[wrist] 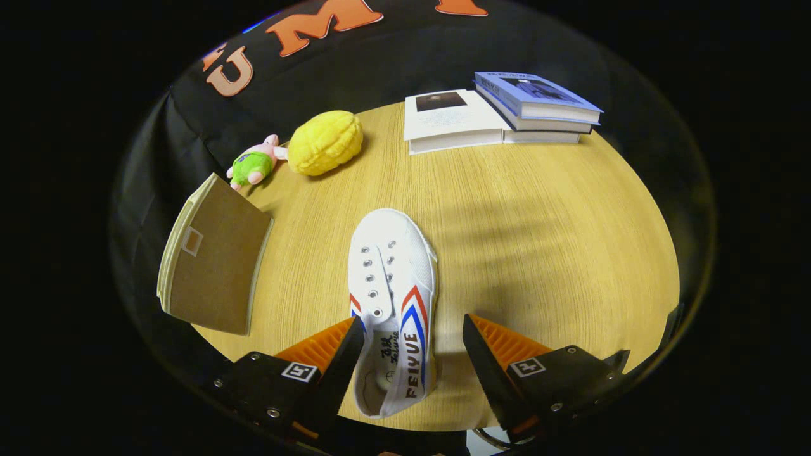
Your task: Open the storage box then place both shoes into the box .Put the left shoe in first, then the right shoe, with the right side of both shoes facing outward in a uniform manner.
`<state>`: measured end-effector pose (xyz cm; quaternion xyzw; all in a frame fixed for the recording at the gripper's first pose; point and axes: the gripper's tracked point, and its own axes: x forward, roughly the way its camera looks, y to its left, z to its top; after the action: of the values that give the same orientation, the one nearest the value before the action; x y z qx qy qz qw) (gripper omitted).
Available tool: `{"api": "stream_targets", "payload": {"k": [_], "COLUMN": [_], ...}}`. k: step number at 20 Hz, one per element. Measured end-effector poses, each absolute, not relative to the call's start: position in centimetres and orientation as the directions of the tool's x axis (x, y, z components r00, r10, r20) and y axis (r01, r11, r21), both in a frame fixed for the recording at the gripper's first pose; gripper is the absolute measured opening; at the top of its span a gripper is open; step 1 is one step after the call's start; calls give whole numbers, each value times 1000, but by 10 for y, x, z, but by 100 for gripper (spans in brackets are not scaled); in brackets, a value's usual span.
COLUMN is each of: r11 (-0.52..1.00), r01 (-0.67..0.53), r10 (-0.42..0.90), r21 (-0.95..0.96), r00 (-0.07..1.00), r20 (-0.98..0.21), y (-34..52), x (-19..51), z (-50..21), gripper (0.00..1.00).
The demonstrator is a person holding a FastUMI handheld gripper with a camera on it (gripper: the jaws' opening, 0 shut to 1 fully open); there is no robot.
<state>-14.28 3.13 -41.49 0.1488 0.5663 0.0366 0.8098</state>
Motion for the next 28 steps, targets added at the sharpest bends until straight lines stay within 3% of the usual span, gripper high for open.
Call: {"api": "stream_targets", "payload": {"k": [12, 15, 18, 19, 21, 23, 28], "r11": [942, 947, 923, 906, 866, 843, 840], "r01": [83, 94, 154, 189, 251, 286, 232], "r10": [284, 262, 286, 303, 347, 360, 392], "r21": [325, 306, 352, 380, 434, 456, 490], "r00": [318, 323, 334, 339, 324, 330, 363], "r20": [-904, -909, -898, -891, -880, -873, -845], "y": [47, 44, 40, 39, 44, 48, 67], "x": [-148, -148, -145, -144, -148, -149, -148], "z": [-440, -441, -439, -440, -439, -435, -404], "gripper": [70, 52, 44, 33, 22, 17, 17]}}
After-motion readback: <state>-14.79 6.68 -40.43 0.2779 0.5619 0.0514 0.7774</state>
